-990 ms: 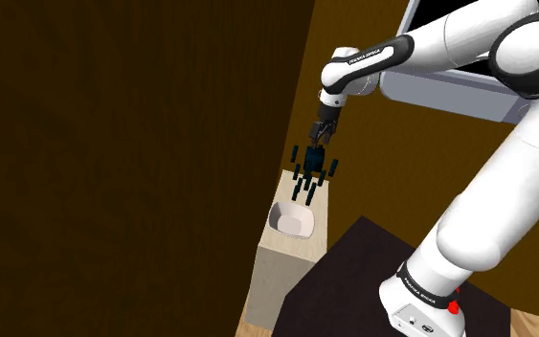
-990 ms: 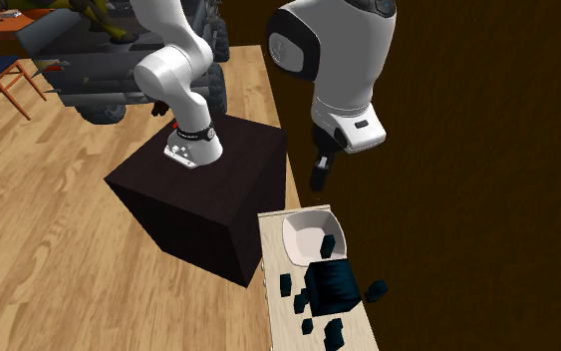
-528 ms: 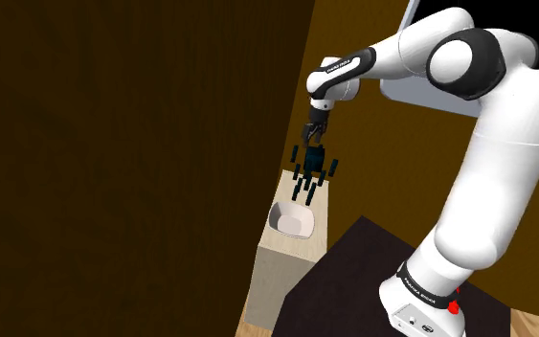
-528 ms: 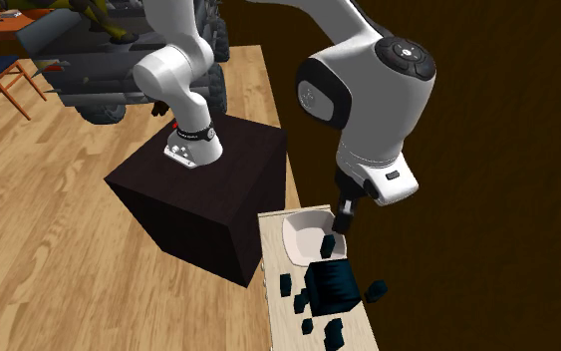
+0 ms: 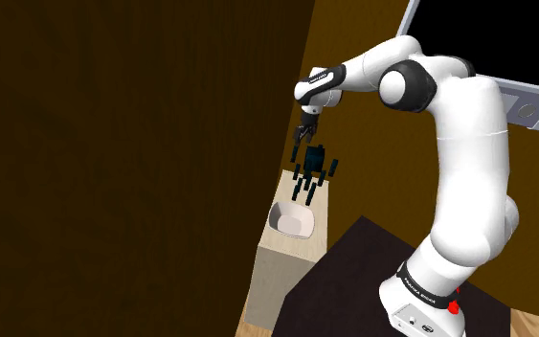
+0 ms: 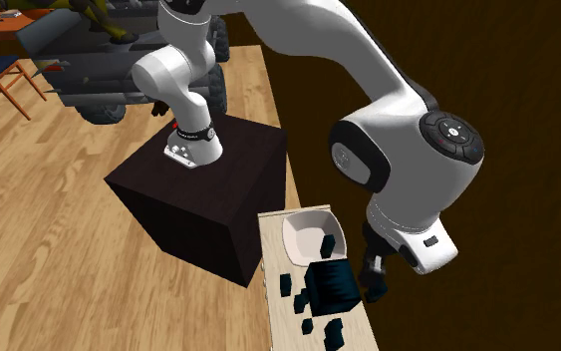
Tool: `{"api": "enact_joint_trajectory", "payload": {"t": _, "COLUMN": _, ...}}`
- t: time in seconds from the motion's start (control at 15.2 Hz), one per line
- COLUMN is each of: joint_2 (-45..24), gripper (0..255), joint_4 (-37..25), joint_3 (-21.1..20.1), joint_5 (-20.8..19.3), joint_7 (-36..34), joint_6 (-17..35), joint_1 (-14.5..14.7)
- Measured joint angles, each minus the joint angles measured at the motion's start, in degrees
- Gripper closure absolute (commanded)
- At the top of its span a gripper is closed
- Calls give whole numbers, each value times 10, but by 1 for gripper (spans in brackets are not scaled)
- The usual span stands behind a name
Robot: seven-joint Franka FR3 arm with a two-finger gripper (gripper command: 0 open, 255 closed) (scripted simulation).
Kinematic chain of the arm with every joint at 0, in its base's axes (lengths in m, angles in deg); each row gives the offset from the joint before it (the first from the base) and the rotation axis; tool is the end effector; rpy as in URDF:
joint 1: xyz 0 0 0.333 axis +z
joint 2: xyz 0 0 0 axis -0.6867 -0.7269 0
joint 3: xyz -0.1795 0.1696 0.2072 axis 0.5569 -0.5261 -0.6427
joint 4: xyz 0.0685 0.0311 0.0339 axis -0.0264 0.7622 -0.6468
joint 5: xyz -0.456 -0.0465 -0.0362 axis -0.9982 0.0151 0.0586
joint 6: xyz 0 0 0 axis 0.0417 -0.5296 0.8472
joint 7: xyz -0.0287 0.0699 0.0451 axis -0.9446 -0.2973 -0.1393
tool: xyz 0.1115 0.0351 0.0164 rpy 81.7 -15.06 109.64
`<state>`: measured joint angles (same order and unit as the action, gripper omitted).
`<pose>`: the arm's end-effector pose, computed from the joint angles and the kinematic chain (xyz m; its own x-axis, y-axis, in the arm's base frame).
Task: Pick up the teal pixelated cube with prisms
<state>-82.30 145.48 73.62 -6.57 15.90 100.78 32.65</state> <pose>0.6790 -0.3077 0.2630 0.9997 0.0238 -0.0076 0.0236 -0.9995 -0.0209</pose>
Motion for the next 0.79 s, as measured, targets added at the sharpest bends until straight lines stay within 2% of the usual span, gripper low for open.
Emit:
{"api": "enact_joint_trajectory", "payload": {"t": 0.26, "joint_2": -76, "gripper": 0, "joint_4": -94, "joint_3": -6, "joint_5": 10, "joint_7": 8, "joint_6": -13, "joint_1": -22}}
{"api": "enact_joint_trajectory", "payload": {"t": 0.73, "joint_2": -111, "gripper": 0, "joint_4": -99, "joint_3": -12, "joint_5": 17, "joint_7": 13, "joint_6": 17, "joint_1": -27}}
{"api": "enact_joint_trajectory", "payload": {"t": 0.79, "joint_2": -113, "gripper": 255, "joint_4": -100, "joint_3": -12, "joint_5": 18, "joint_7": 13, "joint_6": 19, "joint_1": -27}}
